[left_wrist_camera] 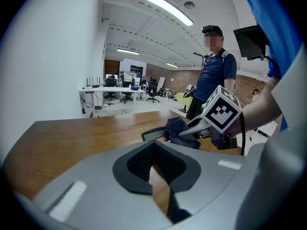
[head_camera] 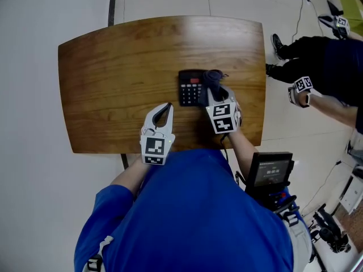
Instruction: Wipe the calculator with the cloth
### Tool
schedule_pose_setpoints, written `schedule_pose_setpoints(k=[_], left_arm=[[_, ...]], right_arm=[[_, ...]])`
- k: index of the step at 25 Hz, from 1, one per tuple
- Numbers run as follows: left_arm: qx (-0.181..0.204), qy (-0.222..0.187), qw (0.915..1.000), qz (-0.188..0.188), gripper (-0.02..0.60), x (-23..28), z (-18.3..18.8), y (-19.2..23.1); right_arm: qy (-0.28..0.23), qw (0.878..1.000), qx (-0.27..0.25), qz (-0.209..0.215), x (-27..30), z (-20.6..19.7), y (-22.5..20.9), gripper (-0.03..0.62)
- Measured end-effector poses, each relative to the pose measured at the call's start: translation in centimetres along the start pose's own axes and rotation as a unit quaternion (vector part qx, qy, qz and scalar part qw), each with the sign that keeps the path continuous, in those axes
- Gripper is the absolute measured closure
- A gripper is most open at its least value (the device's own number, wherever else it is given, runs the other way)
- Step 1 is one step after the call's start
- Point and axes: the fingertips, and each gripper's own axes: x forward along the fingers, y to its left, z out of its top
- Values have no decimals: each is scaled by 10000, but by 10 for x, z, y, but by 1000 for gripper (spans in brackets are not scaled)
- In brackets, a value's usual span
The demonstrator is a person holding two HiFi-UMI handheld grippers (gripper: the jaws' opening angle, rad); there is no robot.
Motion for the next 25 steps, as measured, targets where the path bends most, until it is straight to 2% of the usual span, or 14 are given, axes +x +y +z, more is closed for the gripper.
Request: schedule_pose_setpoints(k=[5, 11, 16, 19, 25], left_arm=[[-38, -39, 10000, 18, 575, -1, -2, 0], [-28, -33, 10000, 78, 575, -8, 0, 3], [1, 13, 9999, 160, 575, -21, 5, 5], [5, 52, 9997, 220, 575, -28, 6, 8], [22, 87, 9997, 212, 575, -23, 0, 5]], right_arm=[[-24, 10000, -25, 36, -2, -1, 0, 500], [-232, 9981, -313, 485, -5, 26, 41, 500], [-188, 9948, -572, 818, 1, 37, 78, 500], [-129, 9945, -621, 830, 2, 37, 85, 500], [-57, 9961, -549, 693, 6, 26, 68, 500]])
